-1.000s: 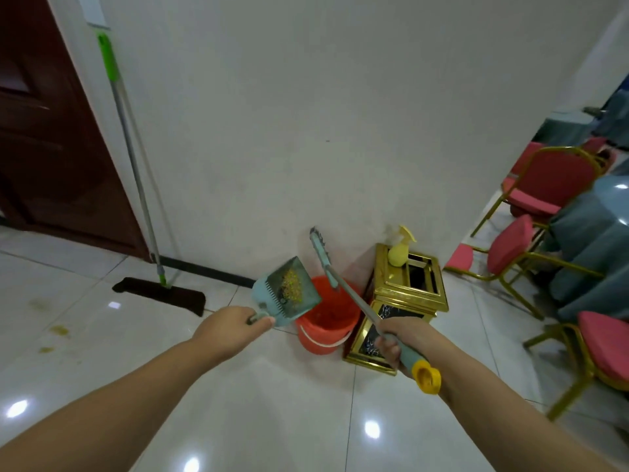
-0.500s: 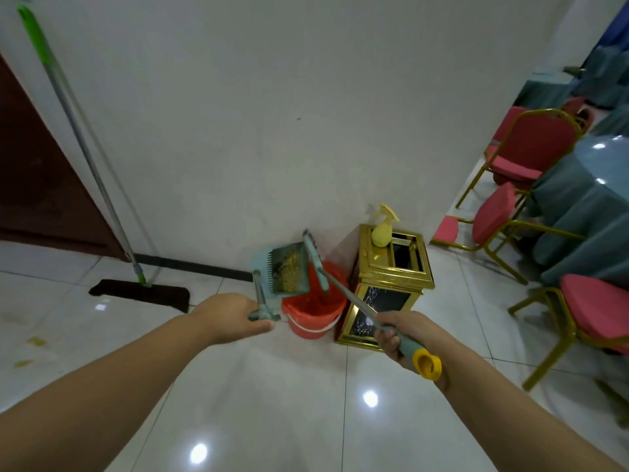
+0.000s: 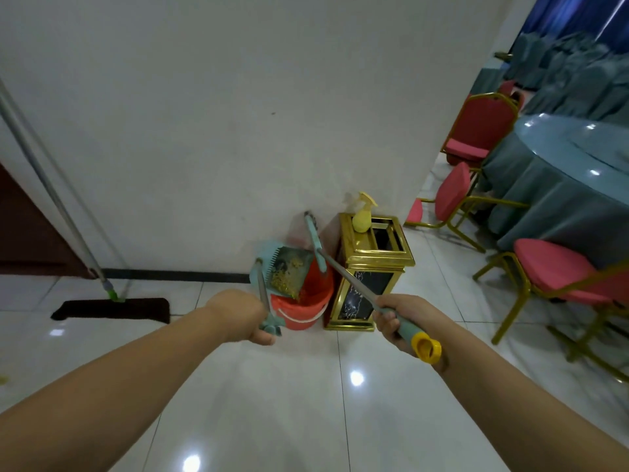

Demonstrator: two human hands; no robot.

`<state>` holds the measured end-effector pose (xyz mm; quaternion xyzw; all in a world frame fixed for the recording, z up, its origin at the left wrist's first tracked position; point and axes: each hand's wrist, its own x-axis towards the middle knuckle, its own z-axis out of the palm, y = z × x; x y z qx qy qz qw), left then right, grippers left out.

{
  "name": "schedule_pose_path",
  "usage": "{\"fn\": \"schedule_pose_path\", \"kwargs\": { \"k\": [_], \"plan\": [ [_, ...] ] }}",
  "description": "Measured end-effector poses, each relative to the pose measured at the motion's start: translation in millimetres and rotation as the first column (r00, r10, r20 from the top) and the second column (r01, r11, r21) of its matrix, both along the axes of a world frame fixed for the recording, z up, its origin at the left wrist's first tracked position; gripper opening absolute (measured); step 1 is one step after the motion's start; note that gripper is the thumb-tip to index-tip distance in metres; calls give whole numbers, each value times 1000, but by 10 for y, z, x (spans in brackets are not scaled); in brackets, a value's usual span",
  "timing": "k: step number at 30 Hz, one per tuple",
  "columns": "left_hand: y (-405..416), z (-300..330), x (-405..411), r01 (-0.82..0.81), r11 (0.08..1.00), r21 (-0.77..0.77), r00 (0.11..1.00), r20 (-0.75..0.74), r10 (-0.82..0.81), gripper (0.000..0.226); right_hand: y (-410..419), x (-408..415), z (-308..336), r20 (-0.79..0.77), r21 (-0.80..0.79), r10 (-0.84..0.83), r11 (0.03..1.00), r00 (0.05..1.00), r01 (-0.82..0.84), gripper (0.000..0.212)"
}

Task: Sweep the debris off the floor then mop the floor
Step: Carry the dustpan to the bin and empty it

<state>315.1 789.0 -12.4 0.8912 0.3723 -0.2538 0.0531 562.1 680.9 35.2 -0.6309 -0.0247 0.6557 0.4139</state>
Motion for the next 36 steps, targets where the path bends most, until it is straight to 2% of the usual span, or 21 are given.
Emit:
{"fn": "schedule_pose_path", "kwargs": {
  "k": [4,9,14,20,28,36],
  "plan": [
    [-1,76,-6,86,996,-5,996,-3,-86,40,-87,-84,-38,-26,-20,-47,999,999,46,12],
    [35,-16,-33,221,975,-19,965,-140,-222,48,-172,-170,-63,-60,-10,-106,994,993,105,11],
    [-11,-264,-194,415,906,-77,851,-319,-417,47,-220,-226,-14,-101,10,-161,987,982,163,10],
    [-19,-452,-382,433,896,-97,826,-356,-438,43,-220,-223,32,-217,66,-227,967,949,246,9],
    [-104,-477,-453,373,923,-90,859,-343,-380,40,-155,-403,49,-165,87,-206,971,964,222,17],
    [-244,-479,-411,381,916,-124,850,-343,-400,44,-150,-471,163,-123,103,-158,980,980,171,9]
  ]
}}
